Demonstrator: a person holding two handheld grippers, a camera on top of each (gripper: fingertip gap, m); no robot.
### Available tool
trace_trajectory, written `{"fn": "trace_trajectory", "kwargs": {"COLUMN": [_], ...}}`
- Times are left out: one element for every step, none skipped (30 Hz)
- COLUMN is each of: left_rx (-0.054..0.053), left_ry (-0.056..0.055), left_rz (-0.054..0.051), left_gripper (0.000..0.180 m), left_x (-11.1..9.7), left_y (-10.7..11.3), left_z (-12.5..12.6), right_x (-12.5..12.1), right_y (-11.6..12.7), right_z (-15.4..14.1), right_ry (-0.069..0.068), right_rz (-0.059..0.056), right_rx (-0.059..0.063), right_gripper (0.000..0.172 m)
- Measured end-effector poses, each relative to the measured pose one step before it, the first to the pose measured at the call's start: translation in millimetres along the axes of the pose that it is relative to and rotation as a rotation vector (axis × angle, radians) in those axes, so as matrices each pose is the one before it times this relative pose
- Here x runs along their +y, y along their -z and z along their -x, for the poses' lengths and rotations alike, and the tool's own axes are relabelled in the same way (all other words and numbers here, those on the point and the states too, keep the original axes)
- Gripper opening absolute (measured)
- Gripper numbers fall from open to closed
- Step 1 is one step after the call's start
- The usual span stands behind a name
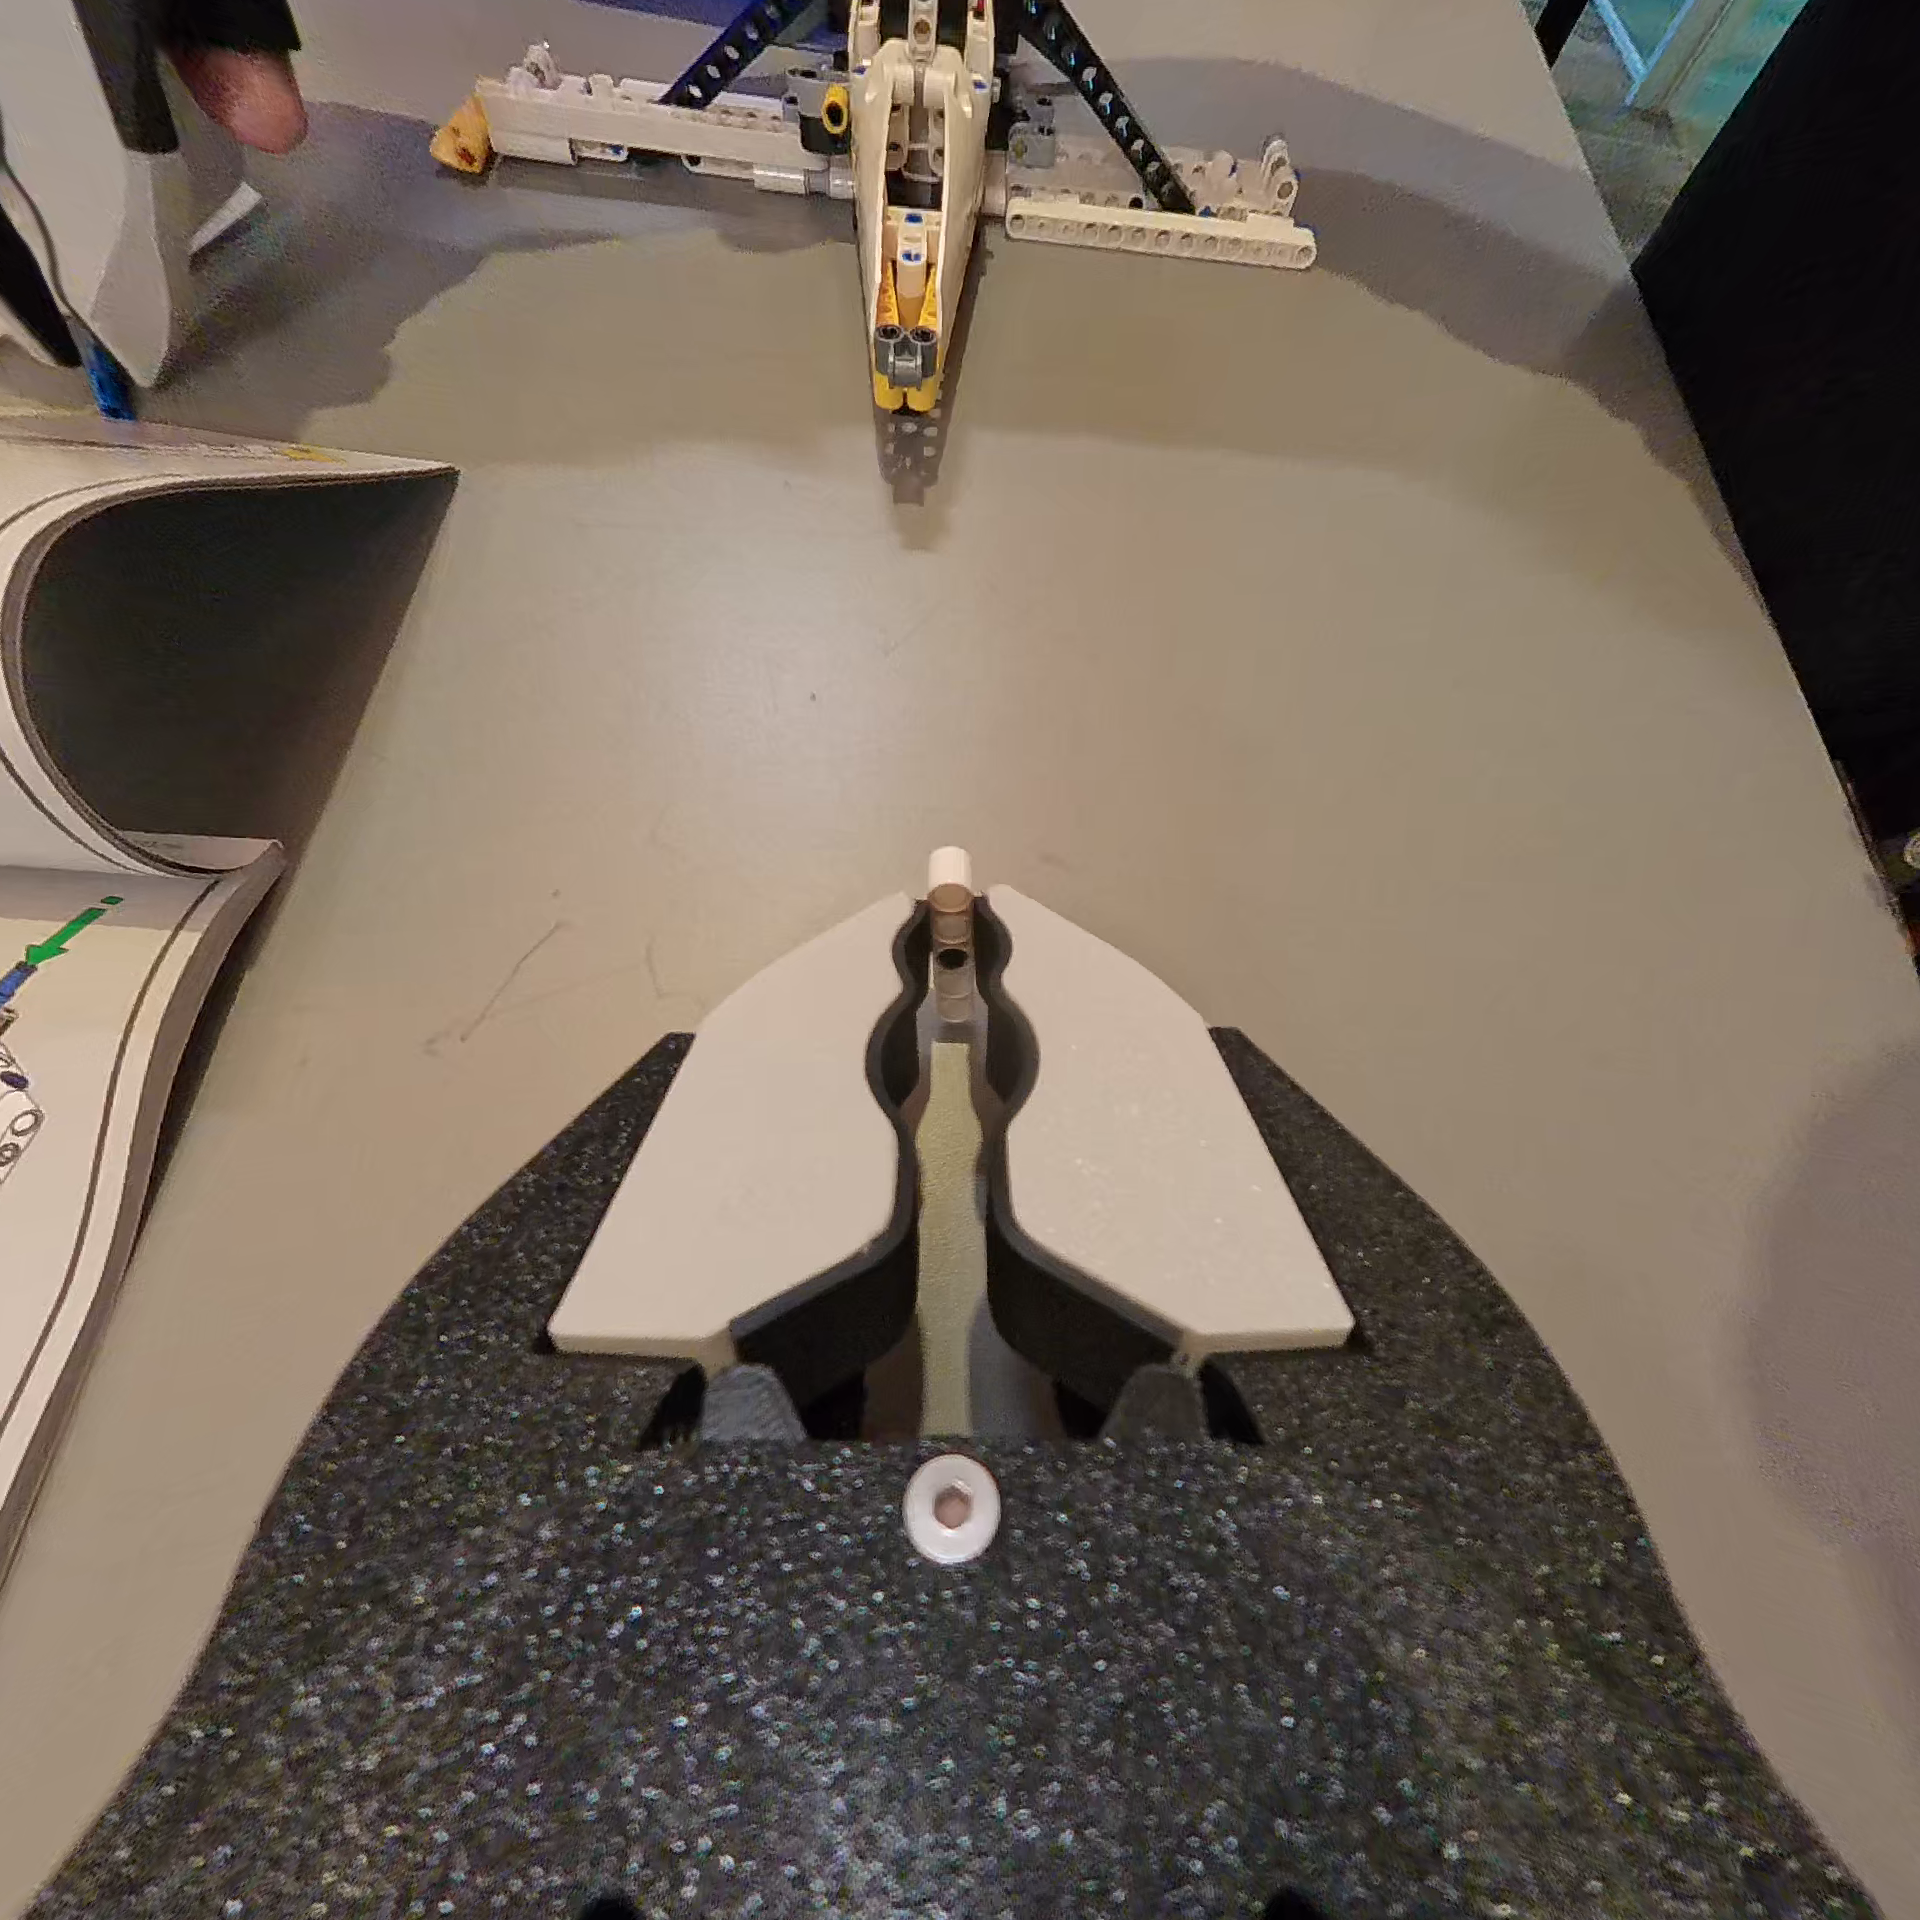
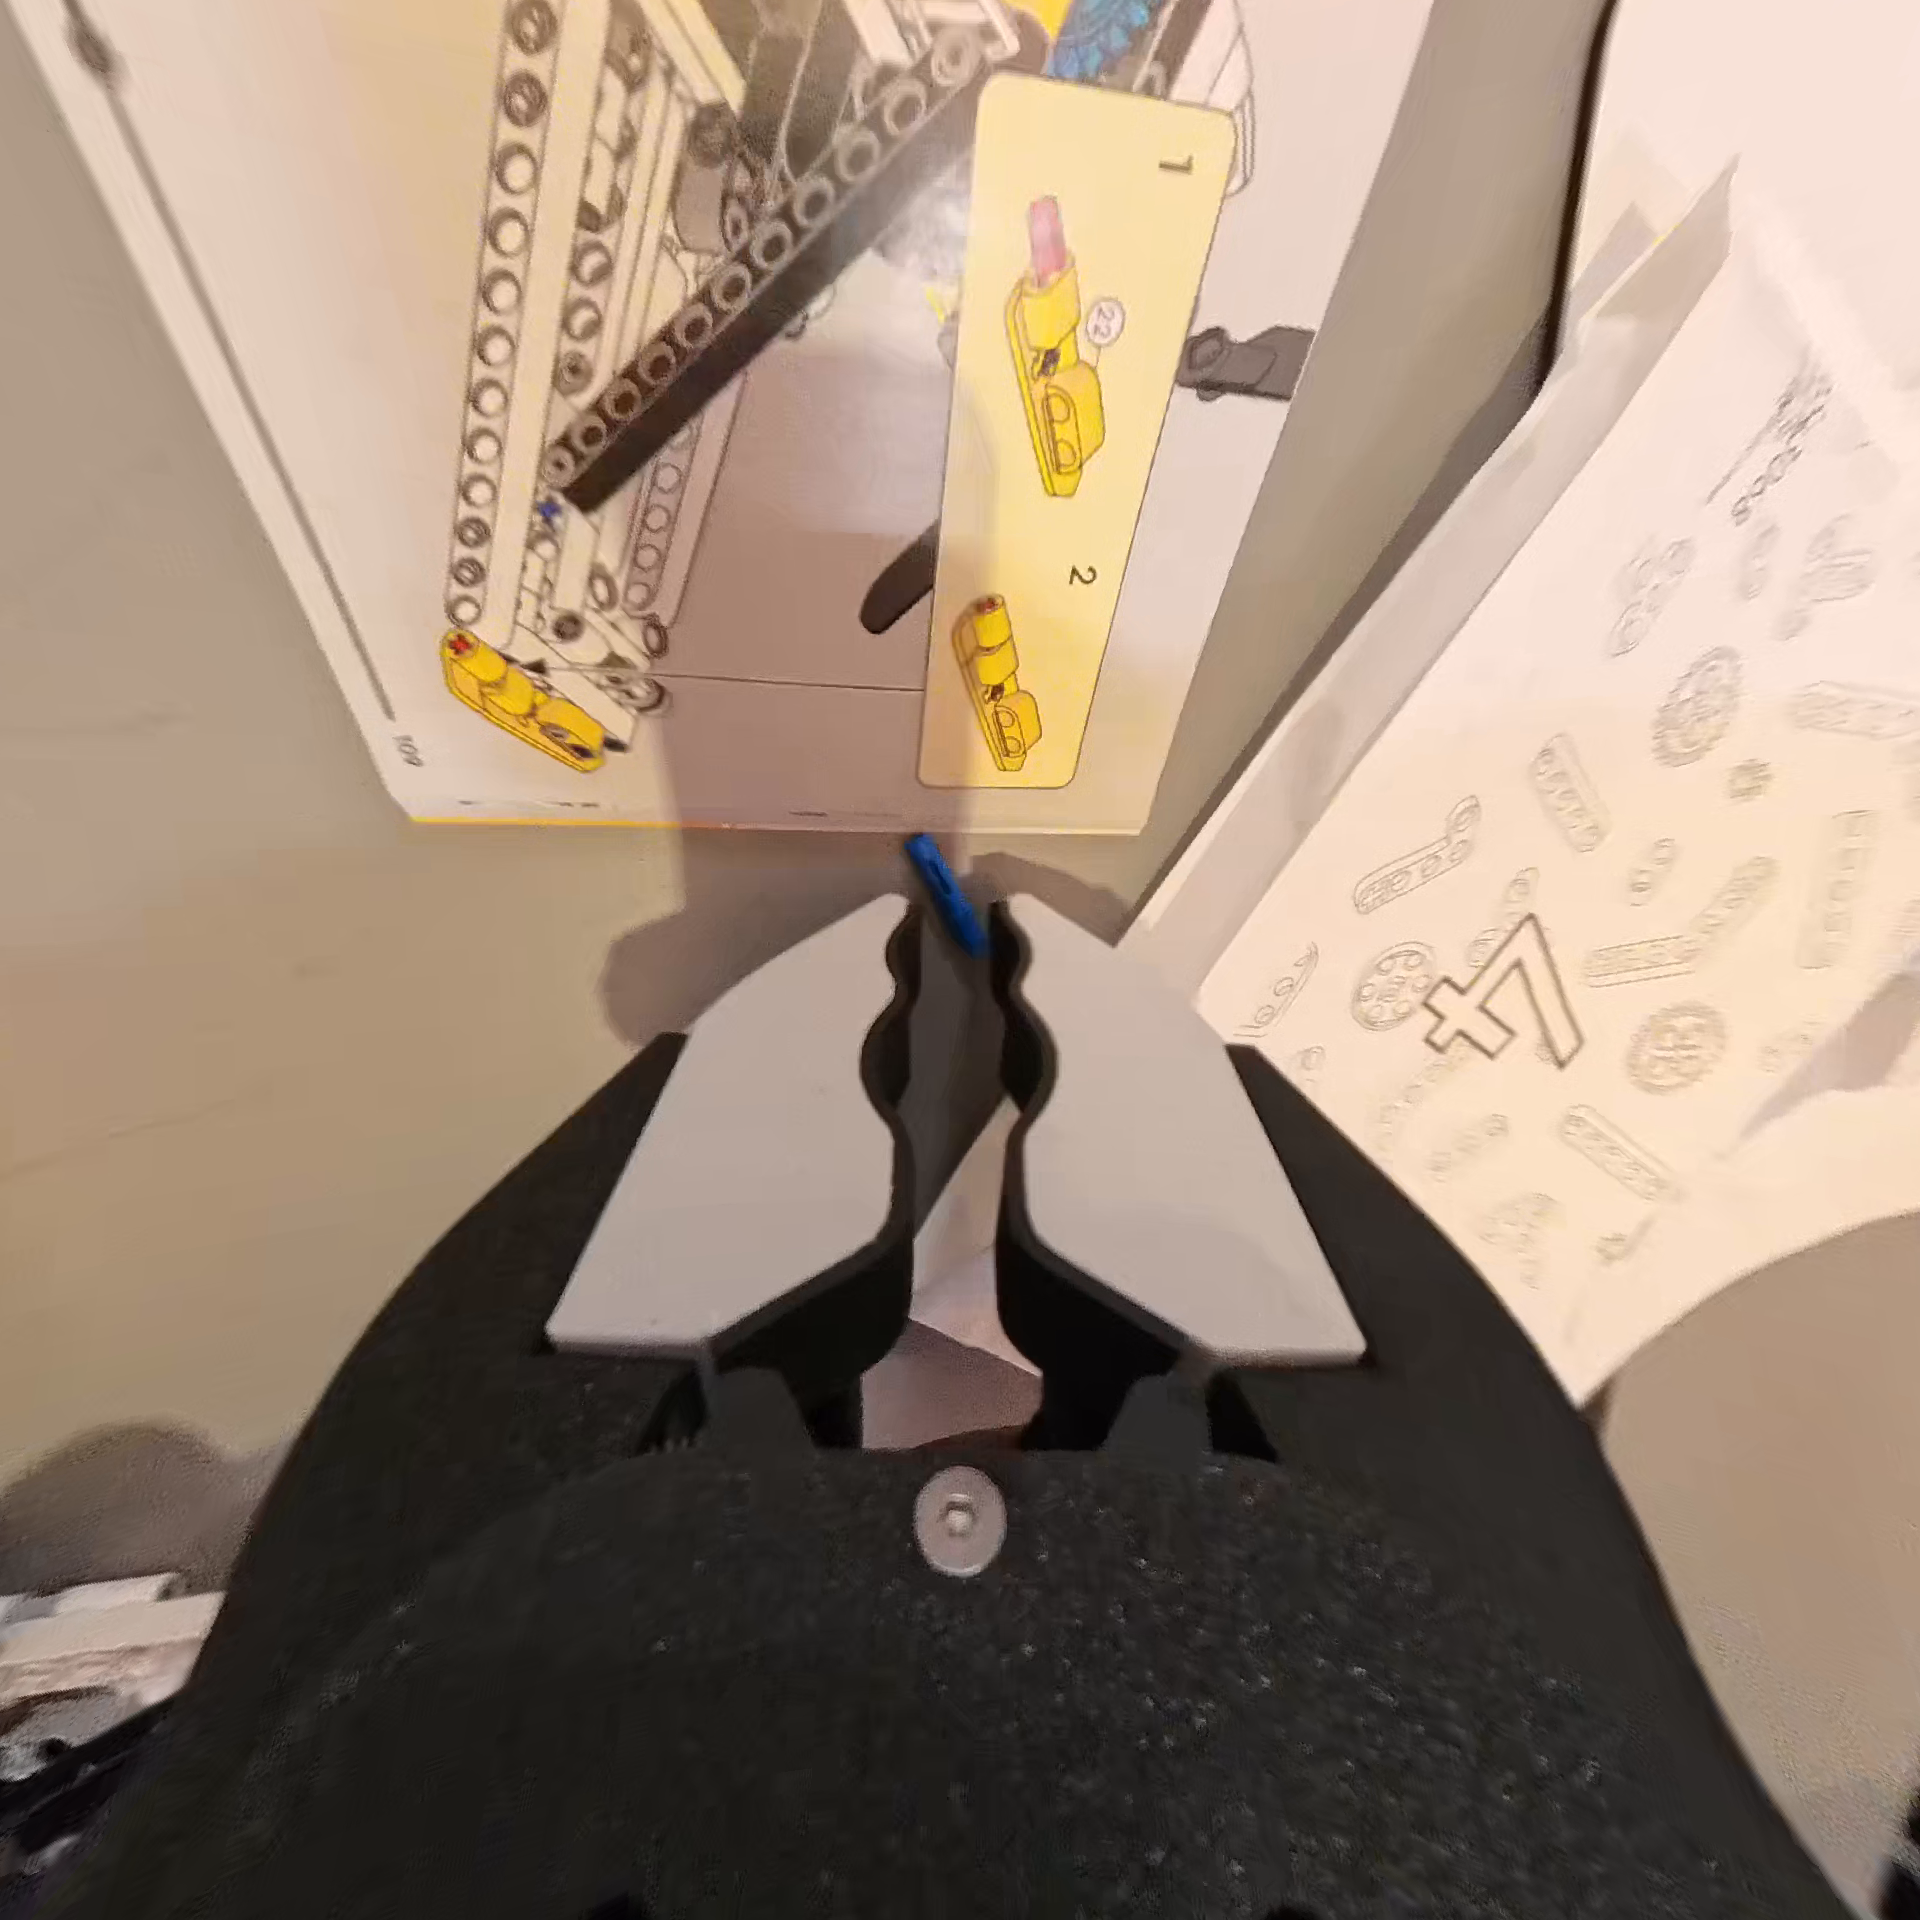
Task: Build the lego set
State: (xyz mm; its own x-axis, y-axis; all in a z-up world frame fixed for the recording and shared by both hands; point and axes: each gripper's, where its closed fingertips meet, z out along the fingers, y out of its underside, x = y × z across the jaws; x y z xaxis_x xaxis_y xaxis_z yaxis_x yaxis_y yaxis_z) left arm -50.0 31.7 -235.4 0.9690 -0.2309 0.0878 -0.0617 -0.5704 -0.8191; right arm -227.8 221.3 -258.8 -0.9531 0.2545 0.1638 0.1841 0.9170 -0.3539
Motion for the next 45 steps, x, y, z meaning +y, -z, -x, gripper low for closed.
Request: {"fn": "trace_trajectory", "kwargs": {"left_rx": [0.0149,0.0169,0.0121,0.0157,0.0135,-0.0008,0.0028,0.0191,0.0203,0.0028,-0.0168,-0.0155,-0.0169,-0.0166,-0.0087,-0.0086,-0.0041,-0.0055,-0.0076,-0.0138,-0.0116,-0.0031,0.0084,0.0031,-0.0148,-0.0044,0.0227,0.0268,0.0166,0.0089,0.0113,0.0090,0.0098,0.0123,0.0114,0.0090,0.0136,0.0114,0.0012,0.0000,-0.0007,0.0015,0.0037,0.0065,0.0153], "left_ry": [0.0168,0.0207,0.0251,0.0308,0.0280,0.0250,0.0319,0.0375,0.0310,0.0160,0.0024,0.0036,0.0037,0.0019,-0.0031,-0.0023,0.0008,0.0036,0.0062,0.0074,0.0049,0.0083,0.0133,0.0117,0.0014,-0.0071,-0.0078,0.0008,0.0105,0.0144,0.0095,0.0071,0.0087,0.0125,0.0126,0.0099,0.0056,0.0046,0.0081,0.0076,0.0056,0.0024,0.0032,0.0078,0.0089], "left_rz": [0.0013,0.0022,0.0049,0.0088,0.0095,0.0055,0.0047,0.0073,0.0096,0.0106,0.0018,0.0042,0.0102,0.0117,-0.0001,0.0001,-0.0005,-0.0026,-0.0063,-0.0153,-0.0310,-0.0324,-0.0215,-0.0169,-0.0384,-0.0554,-0.0549,-0.0471,-0.0319,-0.0113,0.0028,0.0031,0.0048,0.0098,0.0047,-0.0043,-0.0076,-0.0115,-0.0118,-0.0005,0.0026,-0.0053,-0.0088,-0.0098,-0.0096], "left_gripper": [0.007,0.007,0.007,0.007,0.007,0.007,0.007,0.007,0.008,0.008,0.008,0.009,0.010,0.011,0.010,0.011,0.011,0.012,0.016,0.021,0.024,0.024,0.025,0.026,0.026,0.026,0.026,0.025,0.025,0.025,0.024,0.024,0.022,0.021,0.018,0.013,0.010,0.006,0.006,0.005,0.004,0.003,0.002,0.000,0.000], "left_x": [0.23,0.23,0.46,1.08,1.03,0.57,0.49,0.97,1.51,1.53,-0.12,0.26,1.07,1.17,-0.50,-0.29,-0.13,-0.38,-0.80,-2.21,-4.44,-4.22,-2.73,-2.46,-5.98,-8.61,-8.82,-7.61,-5.21,-1.88,0.56,1.16,1.67,2.29,1.39,-0.02,-0.94,-1.65,-1.61,0.16,0.44,-0.65,-1.08,-1.43,-1.48], "left_y": [-0.08,-0.23,-0.18,-0.50,-0.52,-0.55,-0.40,-0.57,-0.84,-0.89,-0.53,-0.65,-1.04,-1.17,-0.61,-0.35,-0.11,0.22,0.80,1.39,2.14,2.34,1.90,1.77,2.12,2.36,1.70,0.93,0.16,-0.66,-1.10,-1.22,-1.20,-1.44,-1.48,-1.18,-0.61,0.05,0.25,0.08,0.03,0.55,1.06,1.29,1.36], "left_z": [-1.86,-2.11,-1.24,-1.61,-1.18,0.72,0.34,-1.72,-2.21,-0.31,1.88,1.84,2.18,1.99,0.60,0.59,0.49,1.08,1.78,2.98,2.72,1.77,0.36,1.17,2.91,0.37,-4.26,-5.21,-3.27,-1.37,-1.12,-0.74,-0.69,-0.77,-0.68,-0.61,-1.67,-1.80,-0.32,0.20,0.47,0.15,-0.20,-0.17,-1.32], "right_x": [-0.47,-0.23,-0.04,0.37,0.76,1.66,2.92,2.14,-0.65,-2.92,-4.20,-4.61,-5.08,-6.87,-9.83,-12.90,-14.78,-14.93,-13.31,-10.77,-7.99,-4.81,-2.44,-0.81,0.02,0.27,-0.08,-0.07,-0.14,-1.11,-1.87,-1.71,-1.61,-1.97,-1.42,-0.75,0.14,0.66,0.29,-0.59,-1.10,-0.89,-1.34,-1.99,-3.41], "right_y": [-0.67,-0.32,0.05,0.32,0.65,1.12,1.77,3.04,5.05,7.28,8.71,10.08,10.77,11.62,11.89,11.20,9.24,6.23,2.64,-0.45,-2.53,-3.47,-3.98,-3.96,-3.79,-3.50,-2.76,-2.27,-1.80,-1.32,-0.92,-0.44,-0.14,0.26,0.24,0.16,-0.45,-0.67,-0.62,-0.09,0.02,0.12,0.07,0.45,0.79], "right_z": [1.92,1.41,1.22,1.67,2.48,3.00,2.87,3.86,6.06,7.40,7.35,7.25,7.77,9.12,10.91,12.13,13.43,14.88,15.21,13.80,11.33,9.21,6.39,4.50,3.63,4.24,3.94,2.62,2.31,2.46,1.89,0.49,-0.41,-1.05,-0.75,0.13,1.01,1.19,0.72,0.63,0.61,-0.14,-0.57,-0.48,0.13], "right_ry": [-0.0275,-0.0273,-0.0189,-0.0099,-0.0032,0.0015,-0.0004,-0.0010,0.0008,-0.0024,-0.0029,0.0017,0.0069,0.0048,-0.0010,-0.0036,-0.0069,-0.0081,-0.0068,-0.0056,-0.0017,0.0035,0.0061,0.0067,0.0058,0.0084,0.0169,0.0257,0.0278,0.0215,0.0103,0.0017,0.0023,0.0048,0.0049,0.0071,0.0093,0.0096,0.0088,0.0083,0.0043,0.0005,-0.0005,-0.0026,-0.0071], "right_rz": [-0.0091,-0.0029,0.0015,0.0061,0.0094,0.0174,0.0259,0.0210,0.0027,-0.0107,-0.0147,-0.0125,-0.0081,-0.0132,-0.0262,-0.0421,-0.0532,-0.0570,-0.0555,-0.0492,-0.0430,-0.0318,-0.0231,-0.0188,-0.0126,-0.0073,-0.0032,0.0040,0.0074,0.0021,-0.0049,-0.0041,-0.0055,-0.0096,-0.0070,-0.0040,0.0015,0.0032,-0.0005,-0.0054,-0.0062,-0.0055,-0.0105,-0.0178,-0.0303], "right_rx": [-0.0210,-0.0065,0.0031,0.0092,0.0108,0.0164,0.0259,0.0283,0.0245,0.0222,0.0275,0.0336,0.0346,0.0283,0.0179,0.0144,0.0094,0.0001,-0.0039,-0.0012,0.0051,0.0085,0.0170,0.0201,0.0187,0.0107,0.0116,0.0181,0.0159,0.0082,0.0048,0.0072,0.0102,0.0132,0.0101,0.0056,0.0009,0.0010,0.0061,0.0058,0.0033,0.0054,0.0071,0.0032,-0.0014], "right_gripper": [0.006,0.005,0.005,0.005,0.005,0.005,0.005,0.005,0.005,0.005,0.005,0.005,0.005,0.005,0.005,0.005,0.005,0.005,0.005,0.005,0.005,0.005,0.005,0.005,0.005,0.005,0.005,0.005,0.005,0.005,0.005,0.005,0.005,0.005,0.005,0.005,0.005,0.005,0.005,0.005,0.005,0.005,0.005,0.005,0.005]}}
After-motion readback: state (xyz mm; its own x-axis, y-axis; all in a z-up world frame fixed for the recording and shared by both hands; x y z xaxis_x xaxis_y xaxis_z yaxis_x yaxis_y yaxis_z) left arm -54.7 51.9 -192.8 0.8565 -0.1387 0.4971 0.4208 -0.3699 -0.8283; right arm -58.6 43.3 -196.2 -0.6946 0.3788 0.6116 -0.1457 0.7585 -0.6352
